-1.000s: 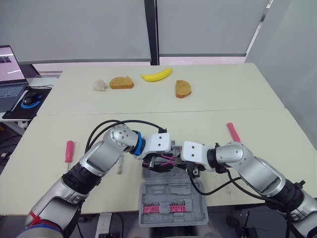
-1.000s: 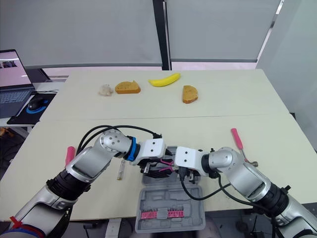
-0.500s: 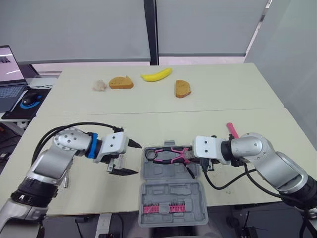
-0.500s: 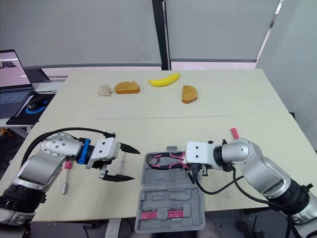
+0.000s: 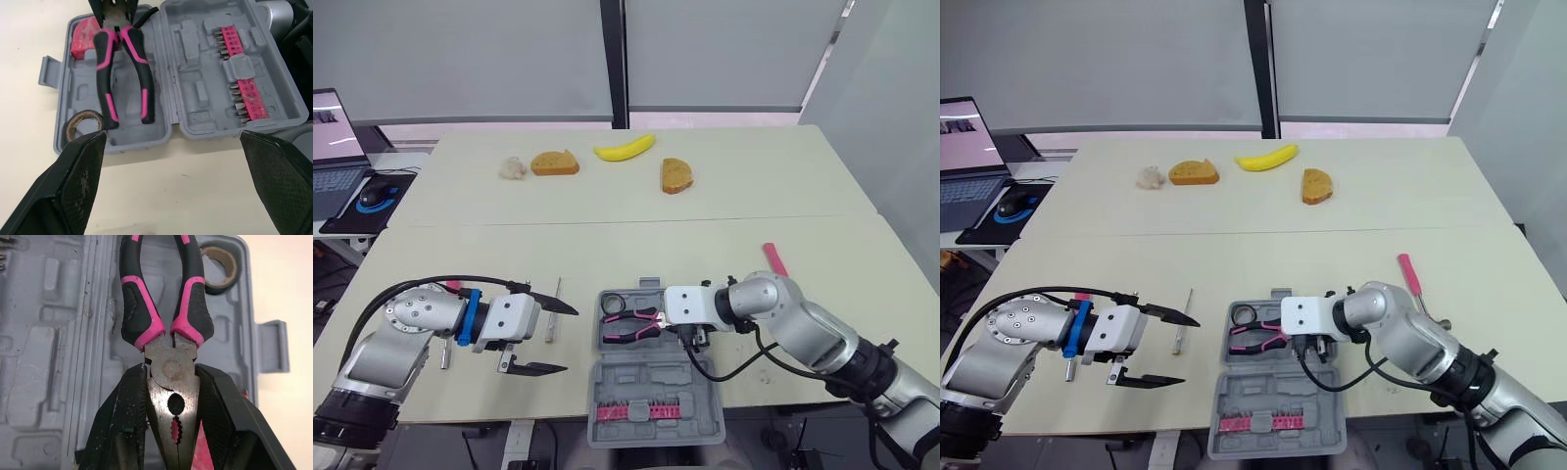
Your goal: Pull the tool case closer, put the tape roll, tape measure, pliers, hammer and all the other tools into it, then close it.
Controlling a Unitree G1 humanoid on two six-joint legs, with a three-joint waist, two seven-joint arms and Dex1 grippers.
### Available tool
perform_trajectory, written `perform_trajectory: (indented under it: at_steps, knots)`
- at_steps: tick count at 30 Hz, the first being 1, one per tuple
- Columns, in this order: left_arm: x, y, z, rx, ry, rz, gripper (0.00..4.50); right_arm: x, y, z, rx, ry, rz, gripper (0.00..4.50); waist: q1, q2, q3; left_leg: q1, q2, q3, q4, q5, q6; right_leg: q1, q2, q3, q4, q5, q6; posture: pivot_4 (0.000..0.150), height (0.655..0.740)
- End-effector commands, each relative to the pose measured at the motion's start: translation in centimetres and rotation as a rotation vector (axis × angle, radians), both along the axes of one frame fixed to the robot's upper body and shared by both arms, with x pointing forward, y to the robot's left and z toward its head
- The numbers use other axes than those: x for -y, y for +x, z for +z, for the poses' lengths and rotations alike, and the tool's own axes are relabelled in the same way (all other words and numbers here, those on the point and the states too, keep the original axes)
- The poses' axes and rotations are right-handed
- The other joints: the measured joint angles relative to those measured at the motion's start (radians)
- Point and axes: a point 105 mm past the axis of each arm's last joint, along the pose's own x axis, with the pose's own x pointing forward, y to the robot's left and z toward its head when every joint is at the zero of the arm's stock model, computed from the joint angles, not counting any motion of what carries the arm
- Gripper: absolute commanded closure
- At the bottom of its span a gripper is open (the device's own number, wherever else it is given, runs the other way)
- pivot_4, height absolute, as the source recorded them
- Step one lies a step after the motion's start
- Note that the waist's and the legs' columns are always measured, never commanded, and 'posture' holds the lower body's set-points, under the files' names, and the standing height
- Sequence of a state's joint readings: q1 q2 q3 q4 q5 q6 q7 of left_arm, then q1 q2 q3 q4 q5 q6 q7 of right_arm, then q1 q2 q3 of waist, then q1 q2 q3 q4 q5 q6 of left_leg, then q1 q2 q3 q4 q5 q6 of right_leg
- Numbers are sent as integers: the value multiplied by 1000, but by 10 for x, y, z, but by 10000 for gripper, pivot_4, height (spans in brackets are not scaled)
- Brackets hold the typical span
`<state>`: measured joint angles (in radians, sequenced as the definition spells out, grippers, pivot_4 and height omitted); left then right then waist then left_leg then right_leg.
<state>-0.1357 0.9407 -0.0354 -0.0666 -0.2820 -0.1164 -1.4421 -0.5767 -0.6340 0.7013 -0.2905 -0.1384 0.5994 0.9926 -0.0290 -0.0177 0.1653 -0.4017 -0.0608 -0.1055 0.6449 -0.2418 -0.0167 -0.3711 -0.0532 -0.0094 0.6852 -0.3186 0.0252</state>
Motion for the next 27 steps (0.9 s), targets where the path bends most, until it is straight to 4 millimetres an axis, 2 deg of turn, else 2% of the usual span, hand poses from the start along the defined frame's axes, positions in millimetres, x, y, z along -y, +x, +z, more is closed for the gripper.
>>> perform_trajectory:
  at_steps: [1,7,22,24,27]
  knots:
    - [-2,3,7,43,2,9,0,-5,4,4,37,0,24,32543,0,0,0,0,0,0,0,0,0,0,0,0,0,0,0,1500,7361]
    - [1,5,8,55,-2,18,0,-6,2,-7,-6,-11,13,32543,-1,0,0,0,0,0,0,0,0,-1,0,0,2,0,0,1500,7361]
    - [7,10,7,81,2,23,0,-13,0,-14,-70,13,-20,32543,-1,0,0,1,0,0,0,0,0,-2,0,0,4,0,0,1500,7361]
    - [7,12,6,87,4,25,0,-14,3,-10,-77,39,-43,25284,-1,0,0,1,0,0,0,0,0,-2,0,0,4,0,0,1500,7361]
    - [8,15,7,98,2,31,0,-17,3,3,-88,80,-35,18762,-1,0,0,1,0,0,0,0,0,-2,0,0,4,0,0,1500,7361]
